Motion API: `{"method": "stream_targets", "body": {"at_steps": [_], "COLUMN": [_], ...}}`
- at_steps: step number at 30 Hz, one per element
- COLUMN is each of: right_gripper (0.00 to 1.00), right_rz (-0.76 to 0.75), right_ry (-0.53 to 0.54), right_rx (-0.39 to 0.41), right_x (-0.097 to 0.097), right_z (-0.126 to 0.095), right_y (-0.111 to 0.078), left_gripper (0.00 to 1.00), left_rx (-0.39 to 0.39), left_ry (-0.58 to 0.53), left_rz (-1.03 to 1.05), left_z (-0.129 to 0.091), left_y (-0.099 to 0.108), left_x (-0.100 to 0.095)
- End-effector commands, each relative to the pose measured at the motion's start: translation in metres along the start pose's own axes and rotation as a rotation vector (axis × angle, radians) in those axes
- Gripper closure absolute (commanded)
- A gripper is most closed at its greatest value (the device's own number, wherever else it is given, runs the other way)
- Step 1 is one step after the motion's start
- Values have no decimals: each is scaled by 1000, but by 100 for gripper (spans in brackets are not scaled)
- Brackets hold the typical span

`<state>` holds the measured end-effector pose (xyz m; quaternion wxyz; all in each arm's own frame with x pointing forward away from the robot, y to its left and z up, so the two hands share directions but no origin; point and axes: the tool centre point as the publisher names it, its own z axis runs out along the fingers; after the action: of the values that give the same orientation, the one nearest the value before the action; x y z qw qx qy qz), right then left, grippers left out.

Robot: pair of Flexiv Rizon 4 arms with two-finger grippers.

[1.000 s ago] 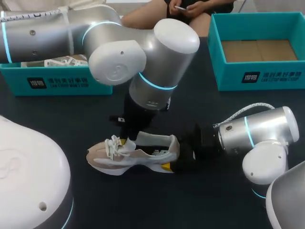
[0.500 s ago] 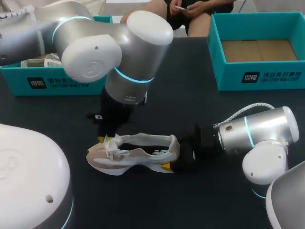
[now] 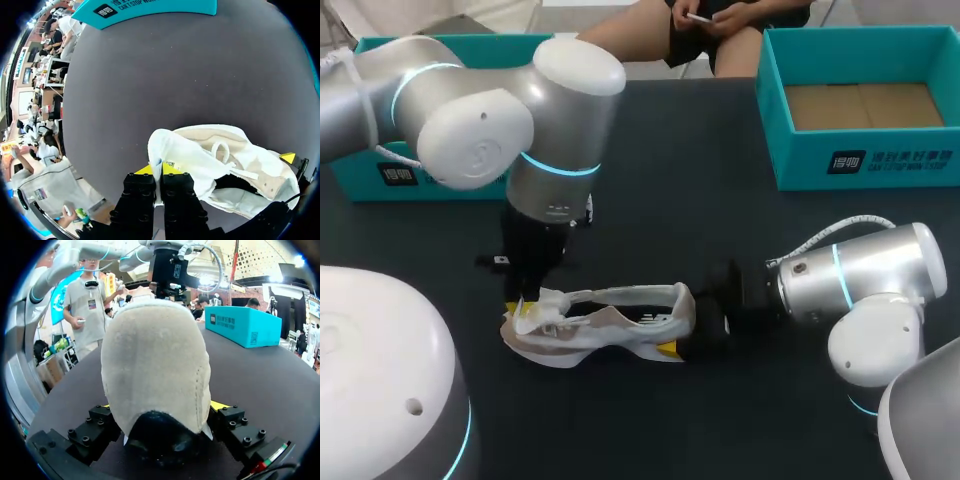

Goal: Take the shoe out of the shoebox, open the shoe tongue, remove and reinsert the insole, then place the shoe into the shoebox

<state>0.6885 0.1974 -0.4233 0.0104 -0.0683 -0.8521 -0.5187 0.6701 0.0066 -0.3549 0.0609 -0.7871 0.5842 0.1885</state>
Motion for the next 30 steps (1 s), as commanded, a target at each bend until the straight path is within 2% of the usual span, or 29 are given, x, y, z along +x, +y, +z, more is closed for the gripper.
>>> {"method": "stream_targets", "body": {"at_steps": [1,2,4,5,6,7,13,16,22,30], "right_gripper": [100,100,100,100,100,100,100,100,100,100], "right_rz": [2,2,2,2,2,2,2,2,2,2], "right_ry": [-2,-2,-2,-2,-2,-2,-2,-2,-2,-2], "right_rx": [5,5,5,5,5,5,5,5,5,5], "right_x": [-1,-1,-1,-1,-1,-1,-1,-1,-1,-1], "right_z": [6,6,6,6,6,6,6,6,6,6], "right_y": [-3,-3,-3,-3,-3,-3,-3,-3,-3,-3], "left_gripper": [91,83,56,51,35,25,0,0,0,0], "left_rx": [-15,-16,-19,-20,-24,-31,-33,-26,3,83], "left_ry": [9,10,11,10,12,24,27,58,175,412], "left_rz": [-6,-7,-9,-9,-11,-9,-21,-4,102,471], "left_z": [10,10,12,12,13,13,11,6,-17,-67], "left_y": [-7,-7,-7,-7,-8,-8,-8,-8,-6,-2], "left_x": [-6,-6,-8,-9,-11,-13,-24,-30,-34,-25]}}
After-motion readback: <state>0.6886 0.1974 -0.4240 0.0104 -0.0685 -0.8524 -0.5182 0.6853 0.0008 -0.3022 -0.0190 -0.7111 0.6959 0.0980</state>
